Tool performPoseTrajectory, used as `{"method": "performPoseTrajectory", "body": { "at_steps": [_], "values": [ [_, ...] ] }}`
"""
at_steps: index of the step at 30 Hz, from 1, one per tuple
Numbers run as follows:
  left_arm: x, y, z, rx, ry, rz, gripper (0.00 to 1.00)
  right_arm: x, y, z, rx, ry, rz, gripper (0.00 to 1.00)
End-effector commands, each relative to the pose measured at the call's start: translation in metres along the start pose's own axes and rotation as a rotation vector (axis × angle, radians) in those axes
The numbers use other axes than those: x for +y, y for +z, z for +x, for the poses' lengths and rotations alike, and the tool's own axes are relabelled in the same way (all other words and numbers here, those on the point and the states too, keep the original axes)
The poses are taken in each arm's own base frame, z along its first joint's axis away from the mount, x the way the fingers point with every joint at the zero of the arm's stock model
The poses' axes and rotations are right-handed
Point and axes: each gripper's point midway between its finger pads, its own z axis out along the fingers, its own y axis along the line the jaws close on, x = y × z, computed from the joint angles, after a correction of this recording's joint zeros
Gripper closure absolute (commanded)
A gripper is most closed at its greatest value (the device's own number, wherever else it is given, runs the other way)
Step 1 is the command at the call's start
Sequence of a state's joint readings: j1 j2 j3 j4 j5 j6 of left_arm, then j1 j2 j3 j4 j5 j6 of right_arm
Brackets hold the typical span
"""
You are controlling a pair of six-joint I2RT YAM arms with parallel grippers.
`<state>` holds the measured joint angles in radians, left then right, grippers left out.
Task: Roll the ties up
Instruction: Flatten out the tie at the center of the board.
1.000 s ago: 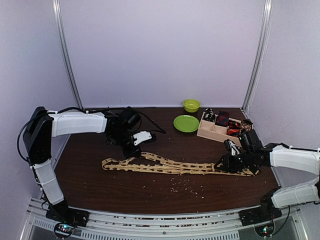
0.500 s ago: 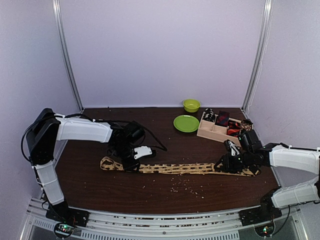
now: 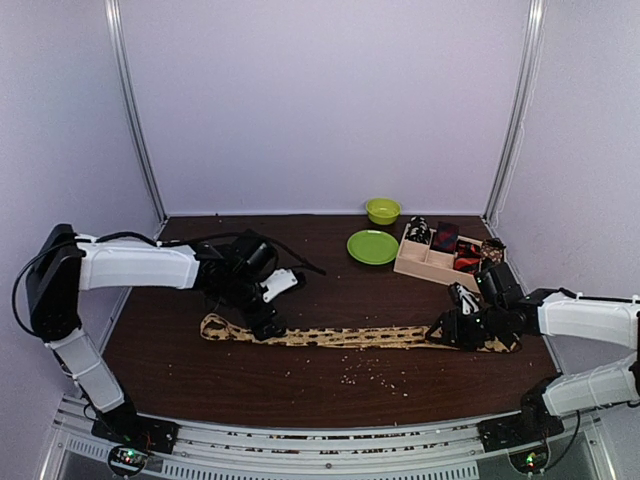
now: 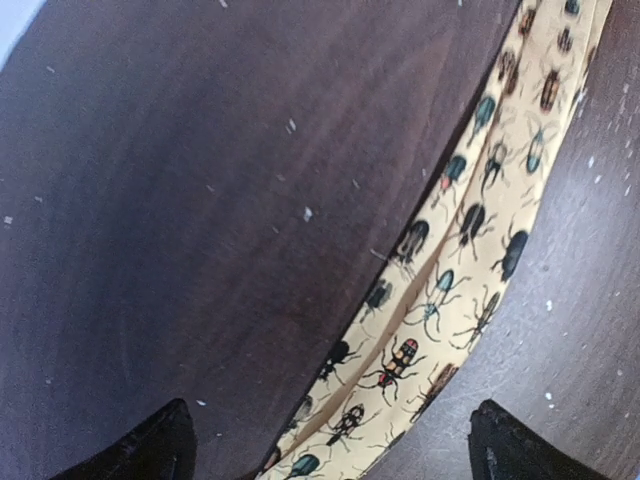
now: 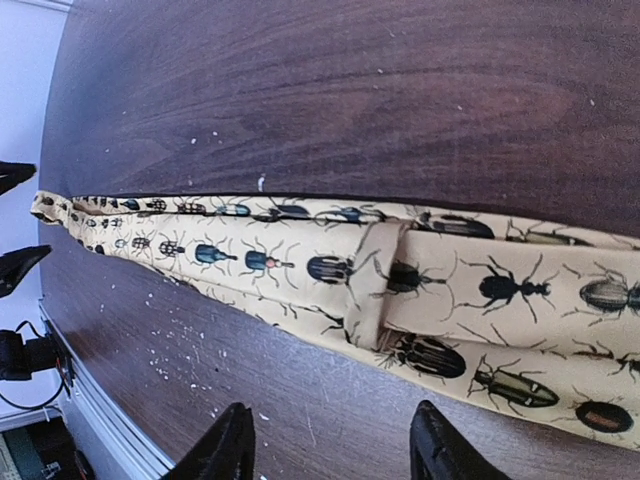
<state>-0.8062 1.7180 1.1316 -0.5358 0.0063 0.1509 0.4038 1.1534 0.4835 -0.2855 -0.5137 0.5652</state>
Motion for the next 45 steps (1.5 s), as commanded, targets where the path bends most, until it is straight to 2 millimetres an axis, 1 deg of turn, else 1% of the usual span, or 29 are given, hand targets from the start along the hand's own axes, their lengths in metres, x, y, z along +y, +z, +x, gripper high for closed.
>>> {"method": "performPoseTrajectory", "body": {
  "at_steps": [1,3,5,6,8,9,10,11,13,14,17,20,23,25,29,33,36,40,45],
  "values": [
    [0.027,-0.063,-0.062,-0.365,-0.114,-0.142,0.02,-0.015,0.0,0.007,-0.03,0.041,0.075,0.42],
    [0.044,-0.088,-0.074,-0.488,-0.22,-0.22,0.02,-0.025,-0.003,0.005,-0.054,0.065,0.131,0.4],
    [0.051,-0.103,-0.085,-0.574,-0.287,-0.24,0.02,-0.038,-0.009,0.001,-0.092,0.095,0.201,0.39],
    [0.048,-0.105,-0.089,-0.588,-0.285,-0.216,0.02,-0.043,-0.012,-0.001,-0.113,0.106,0.23,0.38],
    [0.034,-0.097,-0.098,-0.558,-0.232,-0.129,0.02,-0.055,-0.022,-0.011,-0.156,0.132,0.285,0.36],
    [0.03,-0.093,-0.102,-0.538,-0.214,-0.102,0.02,-0.055,-0.027,-0.019,-0.18,0.137,0.287,0.36],
    [0.027,-0.089,-0.105,-0.529,-0.204,-0.08,0.02,-0.052,-0.032,-0.029,-0.207,0.138,0.274,0.36],
    [0.024,-0.088,-0.108,-0.535,-0.195,-0.061,0.02,-0.044,-0.038,-0.043,-0.24,0.123,0.255,0.36],
    [0.023,-0.088,-0.111,-0.561,-0.203,-0.049,0.02,-0.032,-0.044,-0.062,-0.267,0.091,0.248,0.38],
    [0.023,-0.088,-0.111,-0.573,-0.21,-0.05,0.02,-0.028,-0.043,-0.069,-0.261,0.074,0.246,0.39],
    [0.025,-0.091,-0.112,-0.586,-0.223,-0.06,0.02,-0.027,-0.03,-0.078,-0.179,0.043,0.282,0.41],
    [0.025,-0.091,-0.111,-0.579,-0.227,-0.06,0.02,-0.032,-0.016,-0.084,-0.137,0.032,0.307,0.41],
    [0.026,-0.094,-0.109,-0.582,-0.231,-0.068,0.02,-0.038,-0.007,-0.088,-0.119,0.026,0.34,0.4],
    [0.027,-0.096,-0.108,-0.586,-0.232,-0.073,0.02,-0.044,-0.002,-0.089,-0.104,0.021,0.366,0.39],
    [0.028,-0.096,-0.107,-0.582,-0.23,-0.08,0.02,-0.058,0.004,-0.084,-0.071,0.016,0.422,0.4],
    [0.029,-0.094,-0.106,-0.571,-0.231,-0.085,0.02,-0.075,0.006,-0.071,-0.039,0.025,0.469,0.4],
    [0.028,-0.092,-0.105,-0.567,-0.231,-0.083,0.02,-0.082,0.001,-0.068,-0.042,0.027,0.498,0.4],
    [0.028,-0.089,-0.105,-0.558,-0.231,-0.08,0.02,-0.089,-0.002,-0.058,-0.019,0.043,0.511,0.4],
    [0.028,-0.088,-0.104,-0.553,-0.23,-0.08,0.02,-0.09,-0.003,-0.045,0.018,0.07,0.484,0.41]
  ]
}}
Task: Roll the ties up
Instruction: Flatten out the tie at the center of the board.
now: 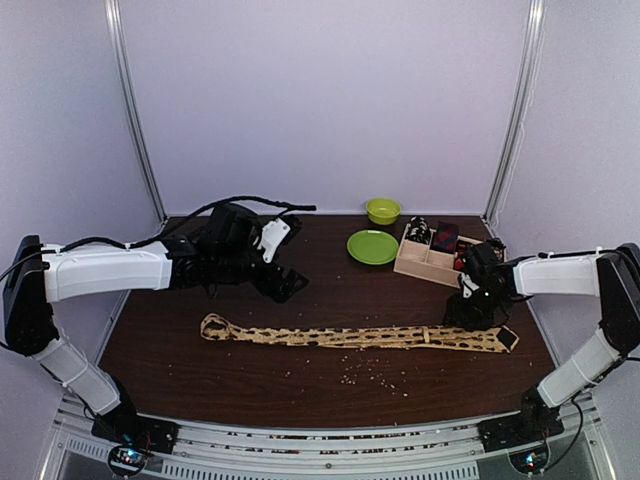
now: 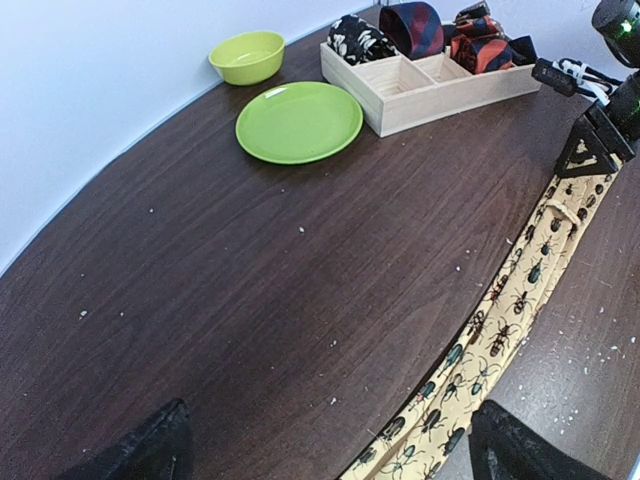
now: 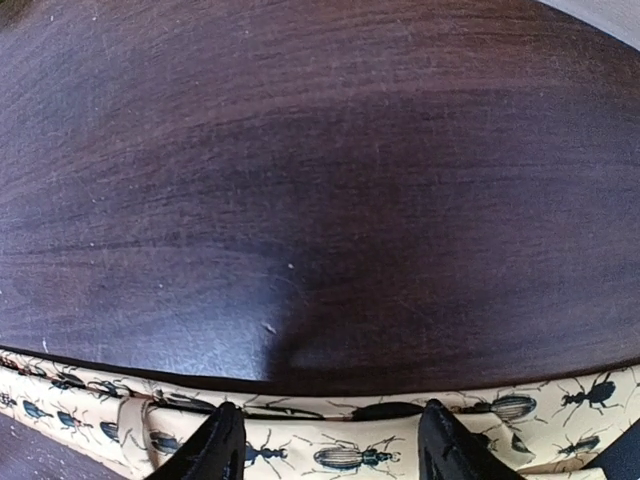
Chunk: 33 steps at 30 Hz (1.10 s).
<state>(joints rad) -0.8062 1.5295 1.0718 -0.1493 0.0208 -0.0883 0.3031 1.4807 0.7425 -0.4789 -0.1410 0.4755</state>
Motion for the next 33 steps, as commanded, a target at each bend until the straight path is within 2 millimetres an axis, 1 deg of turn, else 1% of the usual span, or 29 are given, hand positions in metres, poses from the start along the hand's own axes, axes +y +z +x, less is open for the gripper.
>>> {"method": "performPoseTrajectory", "body": {
  "at_steps": [1,5,11,14,16,18,21,24,25,27,30,33],
  "values": [
    [0.001,-0.003,-0.011,-0.043,-0.003,-0.004,0.02,-0.007,-0.005,0.012,0.025,0.013,0.001,0.41],
    [0.001,-0.001,-0.008,-0.038,-0.004,-0.006,0.02,-0.009,-0.007,0.021,0.028,0.028,-0.011,0.41],
    [0.0,0.003,-0.003,-0.029,-0.01,0.001,0.02,-0.013,-0.015,0.026,0.009,0.033,-0.012,0.42],
    [0.0,0.003,-0.001,-0.03,-0.018,-0.003,0.02,-0.018,-0.017,0.023,-0.006,0.02,0.022,0.42],
    [0.003,0.001,-0.002,-0.036,-0.033,-0.022,0.02,-0.013,-0.024,0.015,-0.039,0.018,-0.004,0.41],
    [0.01,-0.001,-0.002,-0.043,-0.056,-0.061,0.02,0.0,-0.034,0.008,-0.075,0.02,-0.073,0.4],
    [0.019,-0.007,-0.003,-0.063,-0.084,-0.115,0.02,0.023,-0.045,0.007,-0.084,0.023,-0.181,0.39],
    [0.027,-0.014,-0.004,-0.093,-0.112,-0.159,0.02,0.055,-0.048,0.011,-0.069,0.013,-0.279,0.38],
    [0.028,-0.016,-0.004,-0.1,-0.117,-0.166,0.02,0.069,-0.049,0.013,-0.064,-0.009,-0.302,0.38],
    [0.029,-0.019,-0.005,-0.106,-0.122,-0.172,0.02,0.091,-0.049,0.017,-0.057,-0.038,-0.327,0.38],
    [0.029,-0.021,-0.005,-0.096,-0.123,-0.173,0.02,0.121,-0.045,0.022,-0.04,-0.061,-0.365,0.38],
    [0.026,-0.022,-0.005,-0.099,-0.119,-0.153,0.02,0.138,-0.033,0.026,-0.016,-0.062,-0.377,0.39]
  ]
}}
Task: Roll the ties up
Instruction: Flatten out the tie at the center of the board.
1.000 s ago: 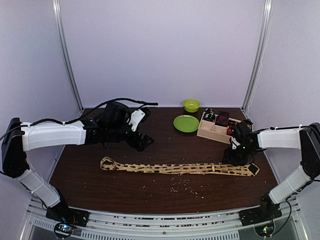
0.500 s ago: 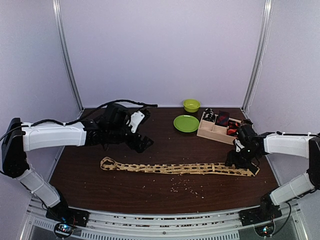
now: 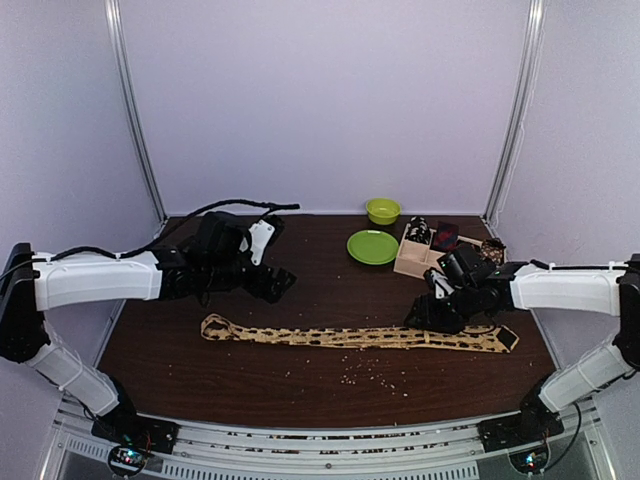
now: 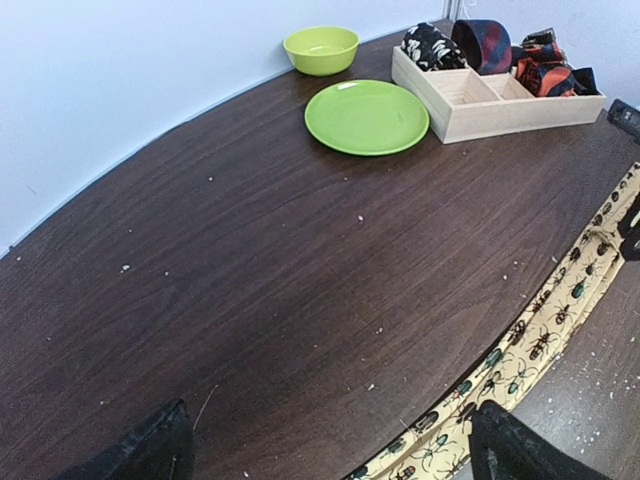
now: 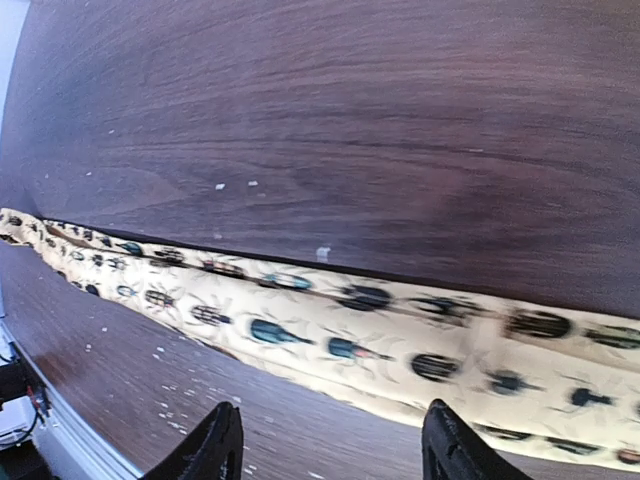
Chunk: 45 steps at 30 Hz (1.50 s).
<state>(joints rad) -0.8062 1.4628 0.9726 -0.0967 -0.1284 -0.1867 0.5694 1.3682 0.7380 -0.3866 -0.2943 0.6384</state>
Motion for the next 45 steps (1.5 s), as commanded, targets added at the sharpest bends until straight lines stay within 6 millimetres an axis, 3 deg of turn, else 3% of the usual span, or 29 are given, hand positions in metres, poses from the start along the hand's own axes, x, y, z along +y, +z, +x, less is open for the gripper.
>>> {"method": "performPoseTrajectory", "body": {
  "at_steps": [1,7,11,22,28,36,45],
  "values": [
    [0.0,-0.009,-0.02,-0.074,-0.026,0.001,0.02,0.026,0.017,-0.01,-0.017,0.037,-0.056,0.39],
    [0.001,-0.01,-0.018,-0.068,-0.021,0.0,0.02,0.015,0.044,0.001,0.034,0.062,-0.016,0.39],
    [0.001,-0.009,-0.017,-0.064,-0.019,-0.004,0.02,-0.005,0.047,0.014,0.074,0.058,0.049,0.39],
    [-0.002,0.001,-0.013,-0.035,-0.005,0.007,0.02,-0.09,0.018,0.044,0.211,0.015,0.232,0.39],
    [-0.005,0.005,-0.01,-0.002,0.027,0.018,0.02,-0.109,-0.004,0.039,0.217,0.035,0.291,0.38],
    [-0.011,-0.003,0.002,0.017,0.066,0.062,0.02,-0.123,-0.009,0.047,0.257,0.082,0.349,0.37],
    [-0.014,-0.008,0.008,-0.043,0.021,0.088,0.02,-0.165,-0.028,0.048,0.27,0.162,0.574,0.36]
  ]
}}
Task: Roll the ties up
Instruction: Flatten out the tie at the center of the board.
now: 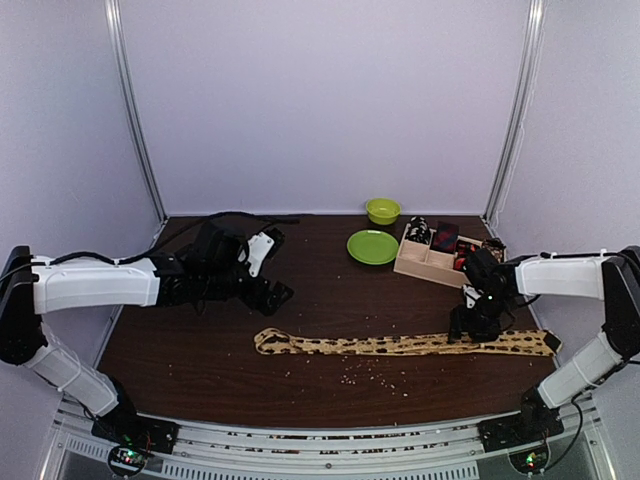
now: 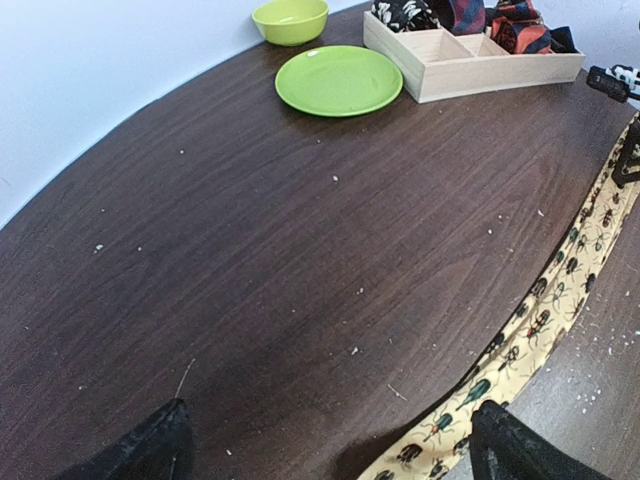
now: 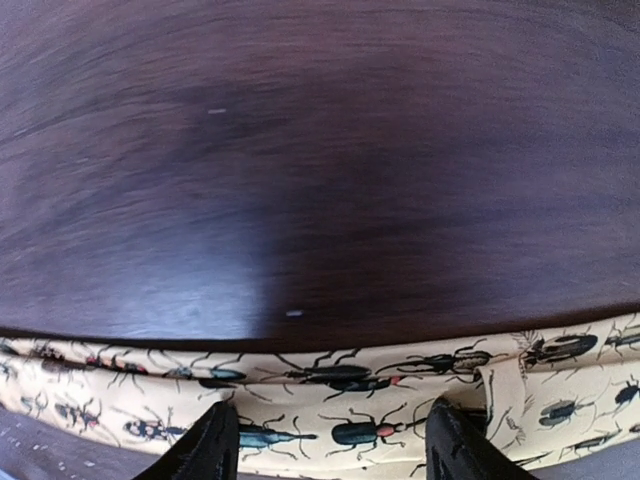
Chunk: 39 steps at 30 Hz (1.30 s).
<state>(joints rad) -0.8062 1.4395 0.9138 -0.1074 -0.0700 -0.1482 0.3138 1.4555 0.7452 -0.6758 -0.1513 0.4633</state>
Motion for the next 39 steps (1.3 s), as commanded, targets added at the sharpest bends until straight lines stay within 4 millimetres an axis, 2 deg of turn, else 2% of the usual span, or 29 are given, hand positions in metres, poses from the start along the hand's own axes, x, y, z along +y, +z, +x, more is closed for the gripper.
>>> {"method": "performPoseTrajectory", "body": {
  "at_steps": [1,5,7,11,14,19,20,23,26,27,30,35,39],
  "values": [
    [-0.006,-0.006,-0.016,-0.096,-0.02,0.036,0.02,-0.047,0.006,0.024,0.109,0.061,0.212,0.36],
    [-0.009,-0.001,-0.01,-0.079,-0.014,0.051,0.02,-0.059,0.008,0.018,0.137,0.08,0.271,0.37],
    [-0.011,-0.002,-0.008,-0.078,-0.01,0.066,0.02,-0.058,0.004,0.01,0.121,0.073,0.27,0.38],
    [-0.012,-0.008,-0.007,-0.097,-0.009,0.071,0.02,-0.049,-0.021,0.002,0.014,0.152,0.203,0.36],
    [-0.011,-0.008,-0.006,-0.1,-0.007,0.068,0.02,-0.042,-0.04,0.008,-0.072,0.277,0.106,0.29],
    [-0.017,-0.003,-0.004,-0.092,-0.008,0.099,0.02,-0.035,-0.047,0.017,-0.147,0.46,-0.021,0.22],
    [-0.018,-0.001,-0.004,-0.091,-0.009,0.103,0.02,-0.035,-0.047,0.017,-0.165,0.489,-0.035,0.18],
    [-0.019,0.001,-0.004,-0.084,-0.01,0.11,0.02,-0.037,-0.043,0.016,-0.189,0.544,-0.042,0.15],
    [-0.02,0.001,-0.005,-0.084,-0.011,0.113,0.02,-0.047,-0.038,0.015,-0.196,0.596,0.008,0.07],
    [-0.02,0.001,-0.006,-0.087,-0.012,0.116,0.02,-0.049,-0.037,0.013,-0.204,0.611,0.014,0.01],
    [-0.02,-0.001,-0.008,-0.09,-0.02,0.115,0.02,-0.054,-0.032,0.005,-0.221,0.655,0.013,0.01],
    [-0.018,-0.003,-0.005,-0.083,-0.026,0.108,0.02,-0.074,-0.012,0.002,-0.158,0.737,0.024,0.0],
    [-0.016,-0.003,-0.004,-0.082,-0.028,0.097,0.02,-0.086,-0.003,-0.006,-0.149,0.76,0.036,0.01]
  ]
}}
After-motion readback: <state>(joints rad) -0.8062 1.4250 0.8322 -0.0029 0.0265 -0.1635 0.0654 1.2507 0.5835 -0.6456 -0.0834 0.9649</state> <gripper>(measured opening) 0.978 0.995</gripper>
